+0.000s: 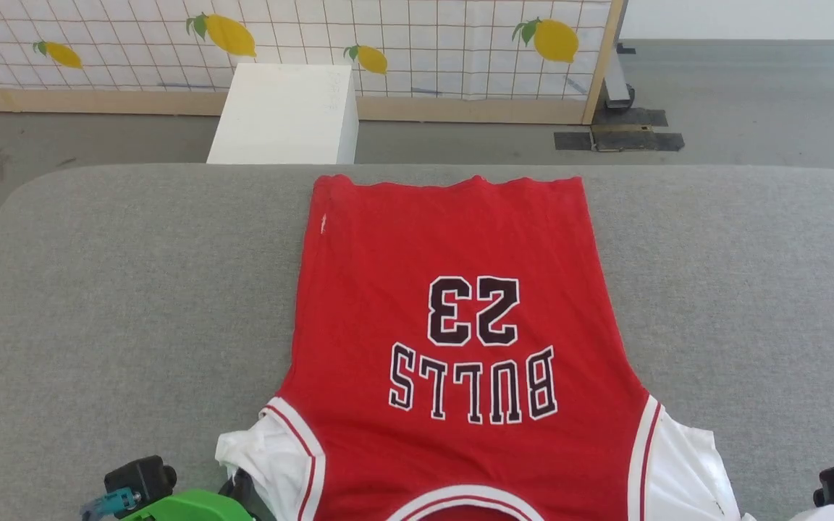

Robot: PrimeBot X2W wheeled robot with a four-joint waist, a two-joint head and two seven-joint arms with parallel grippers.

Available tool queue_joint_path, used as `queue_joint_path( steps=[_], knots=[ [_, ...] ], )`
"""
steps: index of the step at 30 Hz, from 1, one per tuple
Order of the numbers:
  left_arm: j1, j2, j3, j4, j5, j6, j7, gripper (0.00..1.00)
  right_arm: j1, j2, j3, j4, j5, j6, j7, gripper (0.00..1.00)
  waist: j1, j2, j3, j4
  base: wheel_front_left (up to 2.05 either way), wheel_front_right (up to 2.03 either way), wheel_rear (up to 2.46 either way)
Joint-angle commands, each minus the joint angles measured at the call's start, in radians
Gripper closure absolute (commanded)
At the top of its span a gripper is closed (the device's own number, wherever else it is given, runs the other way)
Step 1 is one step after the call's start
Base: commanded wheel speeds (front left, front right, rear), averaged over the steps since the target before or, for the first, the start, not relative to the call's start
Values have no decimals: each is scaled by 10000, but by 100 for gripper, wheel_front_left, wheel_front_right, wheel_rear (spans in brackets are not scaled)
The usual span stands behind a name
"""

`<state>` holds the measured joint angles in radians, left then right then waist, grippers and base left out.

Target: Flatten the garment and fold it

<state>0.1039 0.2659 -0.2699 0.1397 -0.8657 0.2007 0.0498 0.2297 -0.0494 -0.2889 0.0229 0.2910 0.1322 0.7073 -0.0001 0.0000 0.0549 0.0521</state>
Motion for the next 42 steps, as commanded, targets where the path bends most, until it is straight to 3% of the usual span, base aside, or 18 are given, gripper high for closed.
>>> queue_joint_path(
  steps=[1, 2, 4, 5, 6, 13, 23, 31, 32, 35, 42],
  knots=[
    [160, 0, 28, -60, -84, 49, -62, 100, 97, -11, 54, 195, 124, -15, -119, 100, 1, 0, 29, -21, 0, 0, 0],
    [162, 0, 13, -82, -84, 33, -66, 100, 63, -11, 104, 293, 177, -15, -258, 100, 1, 0, 44, -30, 0, 0, 0],
    [155, 1, -15, -140, -84, -14, -80, 100, -9, -10, 170, 407, 275, -15, -529, 78, 1, 0, 63, -36, 0, 0, 0],
    [147, 7, -29, -191, -91, -48, -80, 100, -56, -10, 275, 444, 357, -15, -671, 14, 1, 0, 72, -33, 0, 0, 0],
    [145, 19, -42, -229, -89, -66, -72, 100, -92, -10, 320, 431, 426, -15, -777, 0, 1, 0, 76, -34, 0, 0, 0],
    [105, 65, -92, -525, -73, -134, -92, 100, -621, -10, 468, -168, 643, -15, -2097, 0, 1, 0, 144, 94, 0, 0, 0],
    [-65, 15, -275, -719, 37, -159, -119, 100, -2744, -9, 951, -646, -593, -15, -4837, 0, 1, 0, 392, 483, 0, 0, 0],
    [-592, 129, -594, -1027, 573, 18, -57, 100, -6215, -457, 1054, 2043, -1673, -15, -5952, 0, 1, 0, 1190, 1101, 0, 0, 0],
    [-761, 86, -647, -1127, 626, 19, -61, 100, -7115, -659, 989, 2967, -1813, -15, -5869, 0, 1, 0, 1463, 1312, 0, 0, 0],
    [-985, 26, -727, -1237, 708, 3, -98, 100, -8495, -923, 827, 4220, -2176, -15, -5621, 0, 1, 0, 1966, 1633, 0, 0, 0],
    [-1463, -333, -1012, -1319, 766, -203, -273, 100, -10798, -1470, 346, 6308, -3045, -15, -4450, 0, 1, 0, 3070, 2365, 0, 0, 0]
  ],
)
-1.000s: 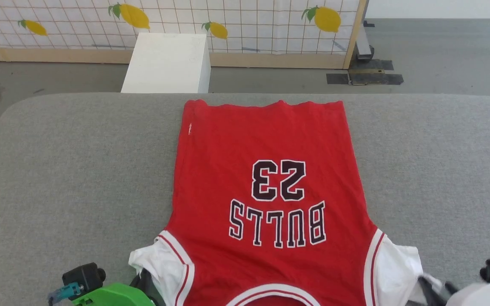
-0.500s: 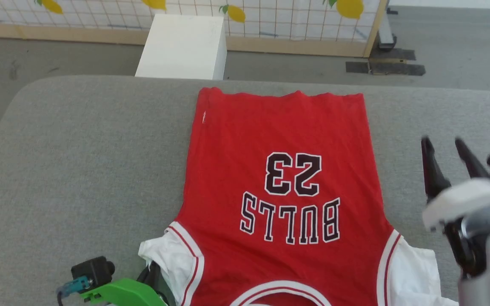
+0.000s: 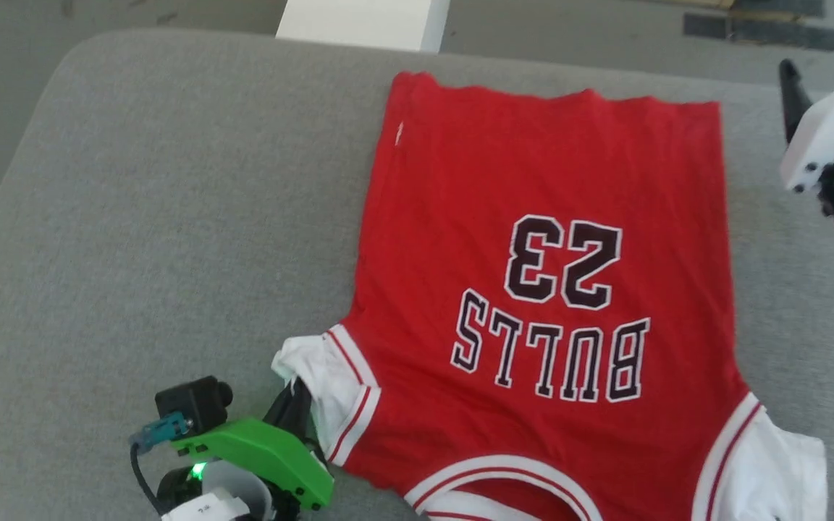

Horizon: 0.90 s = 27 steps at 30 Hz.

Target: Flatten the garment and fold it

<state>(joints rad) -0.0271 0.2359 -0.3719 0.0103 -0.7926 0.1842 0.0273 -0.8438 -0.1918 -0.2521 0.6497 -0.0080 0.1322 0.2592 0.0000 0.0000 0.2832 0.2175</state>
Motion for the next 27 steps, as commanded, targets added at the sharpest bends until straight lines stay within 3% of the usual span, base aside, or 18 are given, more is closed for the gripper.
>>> queue_joint_path(
  steps=[1, 7, 18, 19, 20, 21, 22, 24, 27],
  knots=[
    [-221, -94, -47, -2, 45, -84, -81, 100, -321, -116, -166, 305, -192, -15, 338, 0, 0, 0, 928, 814, 0, 0, 0],
    [-573, -360, -433, -66, 305, -199, -259, 100, -1378, -330, -1291, 1067, -972, -15, 2677, 0, 0, 0, 1592, 1485, 0, 0, 0],
    [-695, -511, -698, -138, 375, -276, -323, 100, -1841, -202, -2146, 359, -2051, -15, 5369, 0, 0, 0, 2163, 1870, 0, 0, 0],
    [-696, -515, -707, -122, 374, -278, -330, 100, -1833, -160, -2163, 263, -2091, -15, 5605, 31, 0, 0, 2179, 1864, 0, 0, 0],
    [-699, -518, -712, -108, 370, -281, -336, 100, -1811, -141, -2150, 188, -2128, -15, 5761, 55, 0, 0, 2182, 1855, 0, 0, 0],
    [-703, -521, -720, -83, 365, -285, -338, 100, -1758, -133, -2125, 82, -2157, -15, 5878, 85, 0, 0, 2169, 1839, 0, 0, 0],
    [-705, -523, -725, -57, 362, -284, -338, 100, -1694, -123, -2103, -18, -2163, -15, 5899, 100, 0, 0, 2140, 1822, 0, 0, 0],
    [-706, -532, -730, 5, 350, -279, -346, 100, -1485, -94, -2100, -298, -2098, -15, 5628, 100, 0, 0, 2023, 1774, 0, 0, 0],
    [-667, -510, -703, 88, 312, -272, -363, 100, -987, 40, -2069, -896, -1815, -15, 4126, 100, 0, 0, 1752, 1626, 0, 0, 0]
  ],
)
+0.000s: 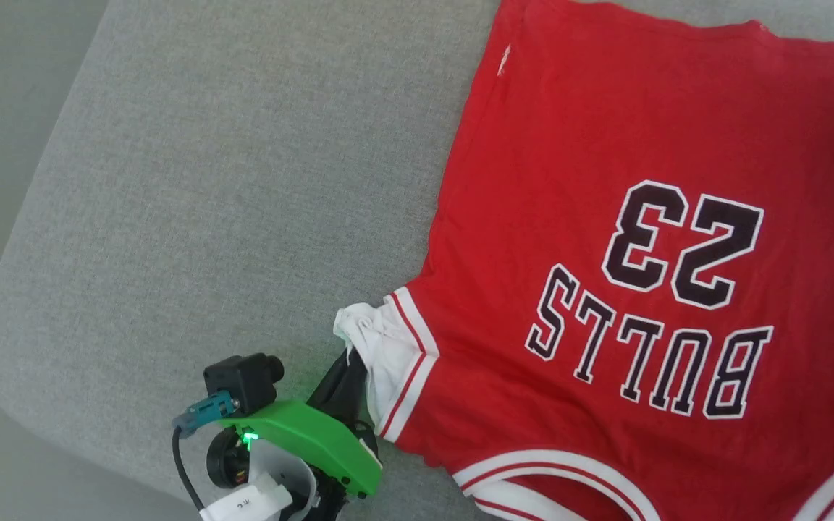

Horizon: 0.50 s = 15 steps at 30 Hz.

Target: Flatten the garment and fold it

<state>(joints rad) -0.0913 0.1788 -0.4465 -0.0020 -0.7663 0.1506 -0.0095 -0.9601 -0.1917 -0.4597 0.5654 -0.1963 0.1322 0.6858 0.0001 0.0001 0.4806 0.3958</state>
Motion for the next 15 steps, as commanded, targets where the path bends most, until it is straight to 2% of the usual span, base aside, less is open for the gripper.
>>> queue_joint_path(
  steps=[1, 4, 8, 12, 15],
  knots=[
    [-15, 82, 44, 233, 49, 66, 12, 100, 385, 95, 48, -202, 195, -15, -751, 100, -1, -1, -332, -206, 0, 0, 0],
    [70, 161, 106, 235, -1, 85, 18, 100, 1342, 276, 272, -568, 603, -15, -2875, 100, -1, -1, -804, -428, 0, 0, 0],
    [297, 375, 190, 172, -12, 222, 123, 100, 2595, 537, 318, -765, 1223, -15, -5129, 100, -1, -1, -1576, -775, 0, 0, 0],
    [635, 610, 240, 21, -44, 390, 312, 100, 3897, 809, 150, -1045, 1642, -15, -6563, 100, -1, -1, -2418, -1131, 0, 0, 0],
    [840, 773, 254, -174, -55, 509, 475, 100, 4910, 950, -91, -1500, 1719, -15, -6918, 100, -1, -1, -2906, -1329, 0, 0, 0]
  ],
)
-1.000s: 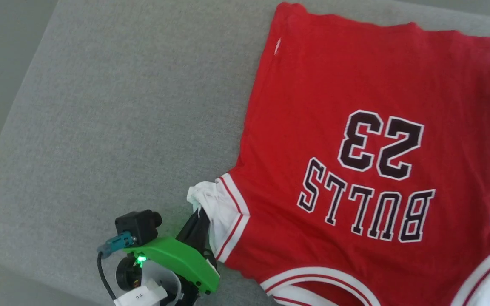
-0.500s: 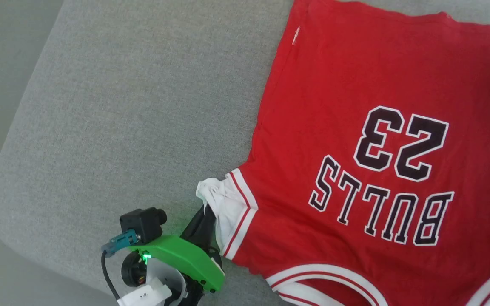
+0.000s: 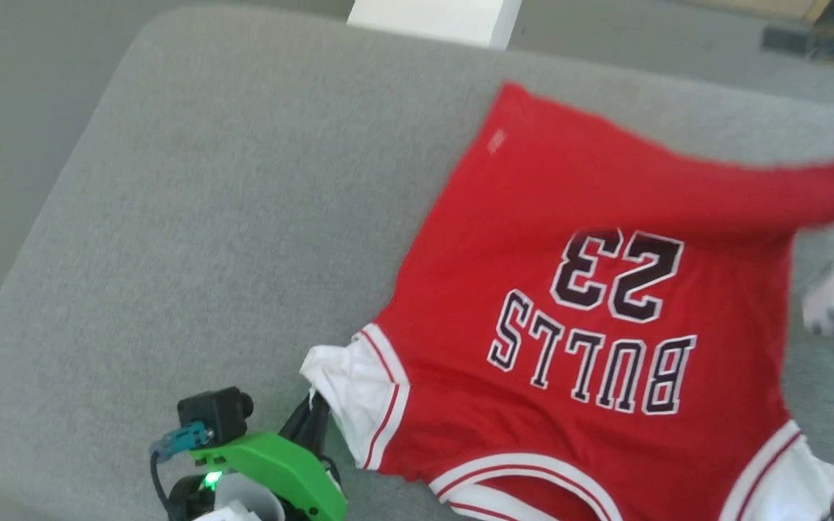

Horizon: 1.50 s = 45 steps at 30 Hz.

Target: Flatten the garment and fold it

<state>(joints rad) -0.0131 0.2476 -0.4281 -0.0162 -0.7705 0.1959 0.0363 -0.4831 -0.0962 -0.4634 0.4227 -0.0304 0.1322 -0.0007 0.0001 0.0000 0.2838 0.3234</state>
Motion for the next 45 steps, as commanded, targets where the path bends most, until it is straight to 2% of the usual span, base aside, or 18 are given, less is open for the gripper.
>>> queue_joint_path(
  steps=[1, 5, 10, 16, 24, 26, 29, 30, 31, 32, 36, 40, 45],
  knots=[
    [136, 147, 86, -113, -22, 104, 74, 100, 522, 57, -179, -292, 50, -15, -71, 100, -1, 0, -1090, -694, 0, 0, 0],
    [443, 364, 141, -346, -48, 274, 247, 100, 1858, 324, -681, -1126, 63, -15, 341, 100, -1, 0, -1529, -1041, 0, 0, 0],
    [756, 567, 168, -630, -105, 416, 447, 100, 3344, 448, -1143, -2055, 187, -15, 1745, 100, -1, 0, -1805, -1410, 0, 0, 0],
    [958, 718, 251, -814, -139, 562, 533, 100, 4651, 456, -1155, -2209, 1047, -15, 3954, 100, -1, 0, -1895, -1715, 0, 0, 0],
    [1101, 716, 259, -815, -267, 594, 572, 100, 5598, 458, -883, -2176, 1796, -15, 6634, 100, -1, 0, -1968, -1926, 0, 0, 0],
    [1113, 724, 263, -807, -274, 602, 566, 100, 5731, 458, -757, -2248, 1964, -15, 6968, 100, -1, 0, -1978, -1950, 0, 0, 0],
    [1135, 713, 261, -780, -308, 601, 561, 100, 5748, 458, -744, -2456, 2070, -15, 6718, 100, -1, 0, -1992, -1982, 0, 0, 0],
    [1137, 703, 243, -767, -319, 595, 573, 100, 5734, 458, -767, -2577, 2052, -15, 6367, 81, -1, 0, -1997, -1983, 0, 0, 0],
    [1132, 698, 225, -758, -323, 588, 584, 100, 5706, 458, -762, -2678, 1986, -15, 6012, 33, -1, 0, -1997, -1979, 0, 0, 0],
    [1121, 690, 203, -747, -326, 581, 595, 100, 5643, 458, -744, -2756, 1921, -15, 5556, 0, -1, 0, -2000, -1973, 0, 0, 0],
    [1089, 707, 109, -708, -341, 520, 683, 100, 5082, 459, -454, -2799, 1935, -15, 3752, 0, -1, 0, -1967, -1952, 0, 0, 0],
    [1045, 754, 76, -665, -344, 473, 725, 100, 4386, 459, 561, -3047, 1251, -15, 1858, 0, -1, 0, -1891, -1887, 0, 0, 0],
    [946, 750, 68, -630, -342, 445, 700, 100, 3193, 444, 2077, -2873, 723, -15, 443, 0, -1, 0, -1715, -1781, 0, 0, 0]
  ],
)
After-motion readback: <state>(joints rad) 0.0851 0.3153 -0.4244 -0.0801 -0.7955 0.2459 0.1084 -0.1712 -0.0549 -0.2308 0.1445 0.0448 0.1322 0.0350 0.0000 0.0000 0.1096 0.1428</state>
